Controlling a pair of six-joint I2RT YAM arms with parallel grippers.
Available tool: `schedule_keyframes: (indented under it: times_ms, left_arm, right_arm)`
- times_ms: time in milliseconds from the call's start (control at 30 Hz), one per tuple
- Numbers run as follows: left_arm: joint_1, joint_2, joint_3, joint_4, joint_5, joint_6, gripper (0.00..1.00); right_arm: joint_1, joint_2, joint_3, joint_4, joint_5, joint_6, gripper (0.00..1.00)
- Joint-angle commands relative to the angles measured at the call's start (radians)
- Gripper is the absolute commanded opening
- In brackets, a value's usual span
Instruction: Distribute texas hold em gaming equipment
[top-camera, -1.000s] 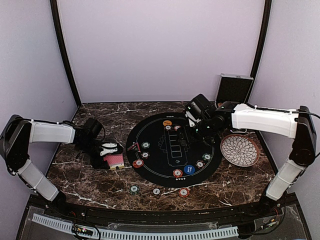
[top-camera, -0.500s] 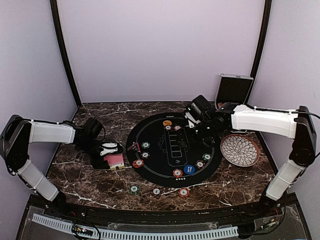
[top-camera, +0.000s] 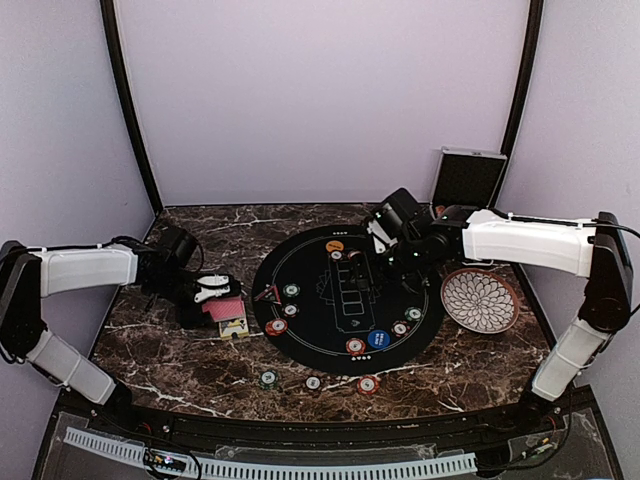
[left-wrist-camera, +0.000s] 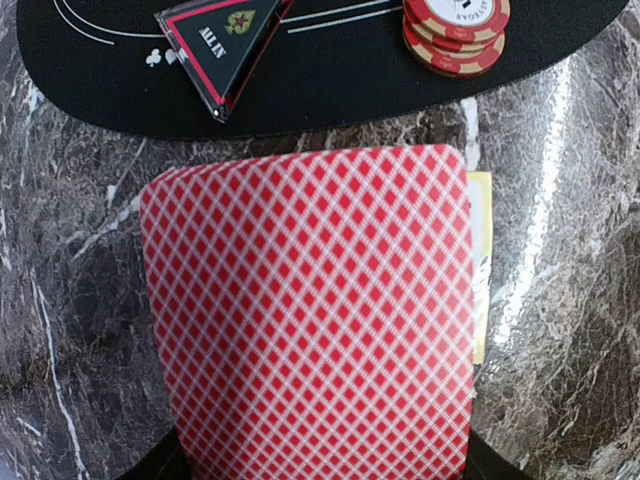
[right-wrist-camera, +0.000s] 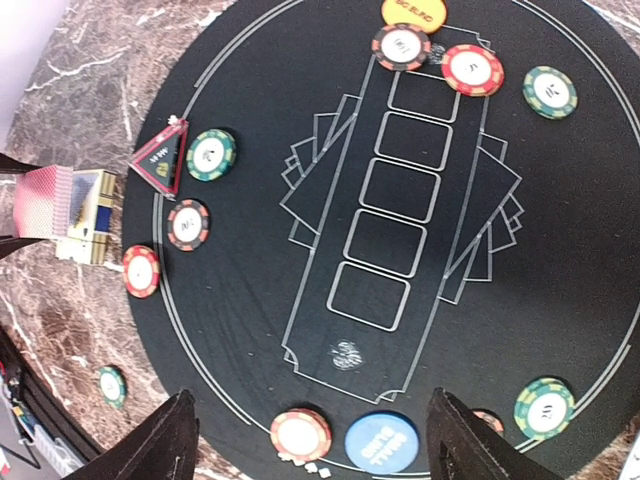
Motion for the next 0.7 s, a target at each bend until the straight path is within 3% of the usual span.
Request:
schedule_keyframes:
  times_ms: [0,333,667]
  left_arm:
    - [-0.005,-0.055,0.062,-0.081,0.056,-0.013,0.0]
    - [-0.025,-0.106,0.212,-0.229,0.181,-0.063,0.0]
    - [-0.093,-0.142,0.287,-0.302,0.212,-0.11,0.0]
  right_arm:
    - [0.008,-0.028,-0.013,0.076,-0.066,0.029,0.79]
    - [0.01,0.061,0.015,0.347,-0.409,0.162,0.91]
    - [0.038,0.242,0.133,0.631,-0.654,0.338,0.93]
